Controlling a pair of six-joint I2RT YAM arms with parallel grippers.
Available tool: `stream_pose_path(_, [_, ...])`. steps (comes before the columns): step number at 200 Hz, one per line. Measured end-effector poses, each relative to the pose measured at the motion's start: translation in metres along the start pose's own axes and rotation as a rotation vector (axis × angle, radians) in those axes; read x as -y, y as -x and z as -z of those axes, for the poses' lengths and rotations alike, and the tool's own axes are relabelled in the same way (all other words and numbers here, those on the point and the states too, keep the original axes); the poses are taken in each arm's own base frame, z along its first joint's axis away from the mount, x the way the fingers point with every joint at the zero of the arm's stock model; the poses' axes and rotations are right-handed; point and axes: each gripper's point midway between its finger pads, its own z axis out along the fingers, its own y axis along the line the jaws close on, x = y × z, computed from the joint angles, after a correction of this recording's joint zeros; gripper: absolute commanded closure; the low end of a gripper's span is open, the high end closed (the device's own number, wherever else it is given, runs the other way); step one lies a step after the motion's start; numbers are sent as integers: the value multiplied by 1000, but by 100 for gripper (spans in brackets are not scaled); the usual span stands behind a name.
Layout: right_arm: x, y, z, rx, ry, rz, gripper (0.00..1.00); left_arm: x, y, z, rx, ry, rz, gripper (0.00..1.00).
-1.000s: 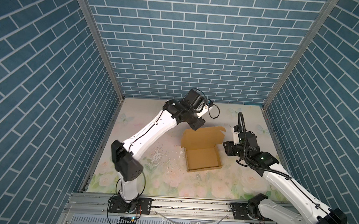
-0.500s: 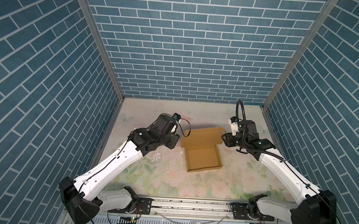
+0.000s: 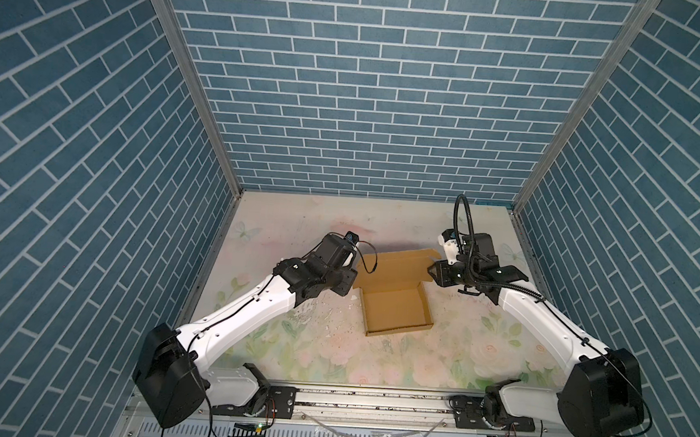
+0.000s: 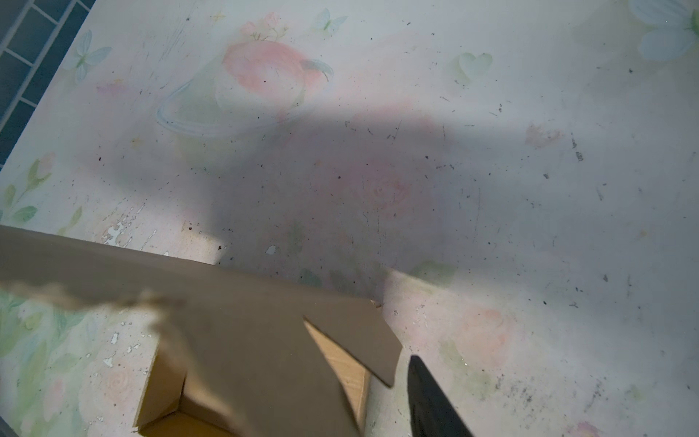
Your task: Fold the paper box
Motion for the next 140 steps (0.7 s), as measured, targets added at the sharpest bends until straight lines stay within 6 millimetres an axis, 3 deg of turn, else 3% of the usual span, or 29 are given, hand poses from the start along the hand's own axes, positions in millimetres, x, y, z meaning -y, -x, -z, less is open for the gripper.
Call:
stream_pose_path(45, [-1,0,-3,-5,14,9,65,7,4,-15,2,-26,10,46])
stream_pose_path(140, [-4,1,-6,-3,33,14,79,22,2,-33,-20,-98,33,71])
